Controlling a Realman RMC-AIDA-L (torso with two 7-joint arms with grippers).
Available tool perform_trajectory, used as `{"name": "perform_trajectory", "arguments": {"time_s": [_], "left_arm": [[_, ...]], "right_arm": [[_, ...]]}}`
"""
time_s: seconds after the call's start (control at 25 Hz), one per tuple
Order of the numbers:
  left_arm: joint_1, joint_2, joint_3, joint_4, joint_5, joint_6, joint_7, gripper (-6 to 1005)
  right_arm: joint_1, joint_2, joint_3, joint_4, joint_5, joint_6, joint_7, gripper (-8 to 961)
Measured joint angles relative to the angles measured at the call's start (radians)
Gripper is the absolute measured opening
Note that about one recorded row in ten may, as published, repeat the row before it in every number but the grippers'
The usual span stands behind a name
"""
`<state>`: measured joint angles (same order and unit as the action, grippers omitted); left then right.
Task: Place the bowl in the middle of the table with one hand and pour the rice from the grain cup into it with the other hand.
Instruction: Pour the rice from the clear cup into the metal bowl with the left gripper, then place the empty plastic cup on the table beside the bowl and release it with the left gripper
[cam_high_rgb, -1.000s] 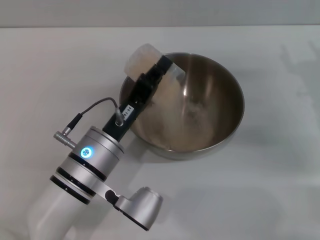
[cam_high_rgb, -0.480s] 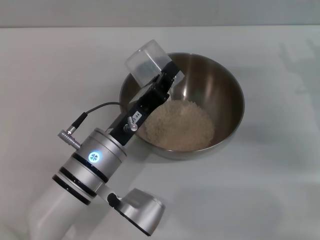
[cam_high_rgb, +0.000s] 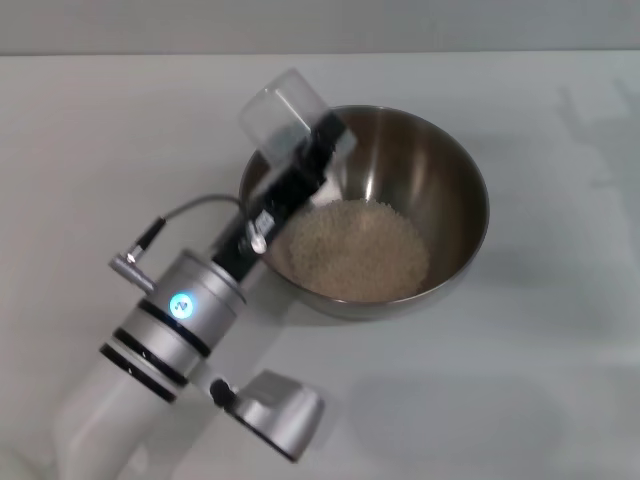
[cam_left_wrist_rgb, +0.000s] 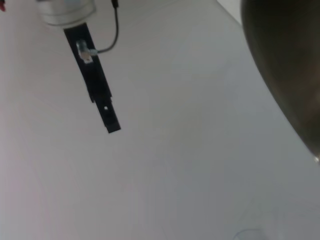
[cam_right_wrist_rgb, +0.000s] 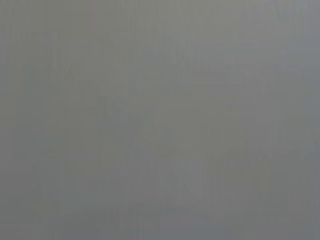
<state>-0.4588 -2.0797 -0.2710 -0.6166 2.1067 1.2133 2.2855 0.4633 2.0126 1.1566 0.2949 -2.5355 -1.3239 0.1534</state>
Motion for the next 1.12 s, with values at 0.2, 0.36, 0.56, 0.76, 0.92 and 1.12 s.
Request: {"name": "perform_trajectory", "arguments": {"time_s": [0.2, 0.36, 0.56, 0.76, 0.92, 1.12], "left_arm": [[0.003, 0.000, 0.008, -0.001, 0.001, -0.006, -0.013, 16], [0.008, 0.000, 0.013, 0.001, 0.012, -0.010, -0.020, 16], [0.013, -0.001, -0.008, 0.004, 0.032, -0.021, -0.044, 17], [0.023, 0.000, -0.043, -0.005, 0.030, -0.013, -0.133, 17], [0.045, 0.000, -0.096, -0.044, 0.026, 0.006, -0.275, 16], [0.105, 0.003, -0.228, -0.135, 0.026, 0.008, -0.586, 16]], "right_arm": [[0.001, 0.000, -0.002, 0.001, 0.000, 0.000, 0.000, 794], [-0.001, 0.001, -0.002, 0.004, 0.000, 0.000, 0.000, 794], [-0.002, 0.001, -0.003, 0.005, 0.000, 0.000, 0.000, 794], [-0.005, 0.002, 0.000, 0.004, 0.000, 0.000, 0.000, 794], [-0.006, 0.002, 0.000, 0.001, 0.000, 0.000, 0.000, 794], [-0.009, 0.006, 0.000, 0.000, 0.000, 0.000, 0.000, 794]]}}
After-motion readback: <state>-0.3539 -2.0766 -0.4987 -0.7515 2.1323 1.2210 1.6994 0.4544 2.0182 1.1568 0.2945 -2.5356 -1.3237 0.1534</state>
